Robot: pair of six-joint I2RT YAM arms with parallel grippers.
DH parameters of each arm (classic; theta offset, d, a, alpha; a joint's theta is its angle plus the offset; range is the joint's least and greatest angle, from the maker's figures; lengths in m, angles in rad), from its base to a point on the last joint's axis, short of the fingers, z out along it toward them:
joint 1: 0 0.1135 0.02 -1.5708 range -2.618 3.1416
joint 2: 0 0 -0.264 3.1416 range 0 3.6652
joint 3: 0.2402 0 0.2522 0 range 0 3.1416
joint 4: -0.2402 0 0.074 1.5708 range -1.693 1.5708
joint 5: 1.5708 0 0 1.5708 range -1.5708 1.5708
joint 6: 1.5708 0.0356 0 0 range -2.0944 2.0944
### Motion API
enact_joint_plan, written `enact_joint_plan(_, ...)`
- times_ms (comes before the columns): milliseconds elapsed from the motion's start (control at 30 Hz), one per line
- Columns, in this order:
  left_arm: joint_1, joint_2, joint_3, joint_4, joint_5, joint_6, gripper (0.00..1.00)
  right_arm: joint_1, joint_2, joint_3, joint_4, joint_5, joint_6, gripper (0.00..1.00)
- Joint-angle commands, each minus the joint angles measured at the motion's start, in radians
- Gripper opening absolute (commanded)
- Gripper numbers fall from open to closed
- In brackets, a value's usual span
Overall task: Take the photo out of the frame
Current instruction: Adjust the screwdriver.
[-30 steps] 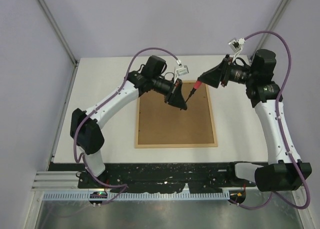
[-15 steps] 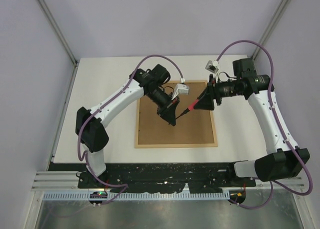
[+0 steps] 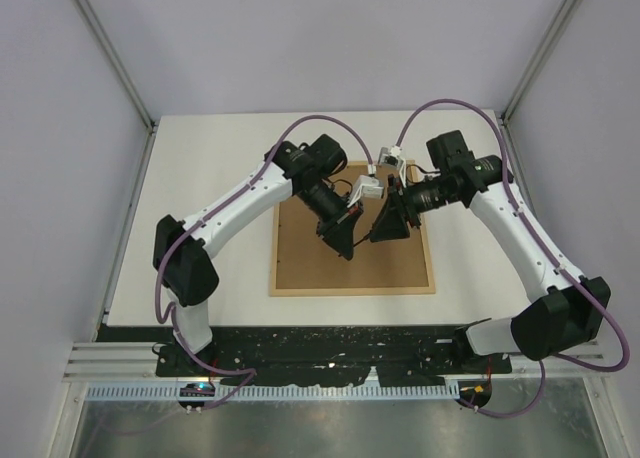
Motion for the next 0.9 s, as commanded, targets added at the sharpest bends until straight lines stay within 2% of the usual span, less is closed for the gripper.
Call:
enact_joint_plan(0,-0.004,-0.024,0.008,0.037,0.026,-0.005,0.00,0.014,-0.015,-0.003,0.034,-0.047,0.004,0.48)
enact_joint_plan(67,-0.005,-0.023,0.010,0.037,0.028,-0.005,0.00,0.015,-0.015,-0.010,0.039,-0.053,0.005,0.45)
enact_joint_plan(133,-0.004,-0.023,0.008,0.037,0.029,-0.005,0.00,0.012,-0.017,-0.016,0.045,-0.063,0.010,0.36)
enact_joint_plan(233,-0.004,-0.023,0.007,0.040,0.031,-0.005,0.00,0.014,-0.014,-0.026,0.051,-0.090,0.024,0.35)
enact_joint_plan(400,-0.004,-0.032,-0.007,0.054,0.021,-0.007,0.00,0.014,0.002,-0.033,0.057,-0.146,0.044,0.11)
enact_joint_plan(467,-0.004,-0.037,-0.016,0.057,0.021,-0.007,0.00,0.014,0.008,-0.038,0.058,-0.173,0.048,0.08)
enact_joint_plan(567,-0.002,-0.043,-0.019,0.055,0.017,-0.004,0.00,0.014,0.009,-0.049,0.068,-0.190,0.060,0.09)
enact_joint_plan(600,-0.002,-0.043,-0.021,0.055,0.014,-0.004,0.00,0.012,0.012,-0.049,0.071,-0.187,0.065,0.17)
enact_joint_plan(667,-0.002,-0.049,-0.024,0.054,0.014,-0.002,0.00,0.011,0.019,-0.042,0.072,-0.192,0.074,0.25)
enact_joint_plan(733,-0.002,-0.051,-0.025,0.055,0.011,-0.001,0.00,0.011,0.020,-0.041,0.077,-0.205,0.080,0.26)
enact_joint_plan(800,-0.002,-0.052,-0.025,0.054,0.014,0.001,0.00,0.009,0.016,-0.044,0.100,-0.215,0.109,0.24)
enact_joint_plan(867,-0.002,-0.051,-0.027,0.052,0.014,0.001,0.00,0.009,0.005,-0.059,0.130,-0.221,0.131,0.09)
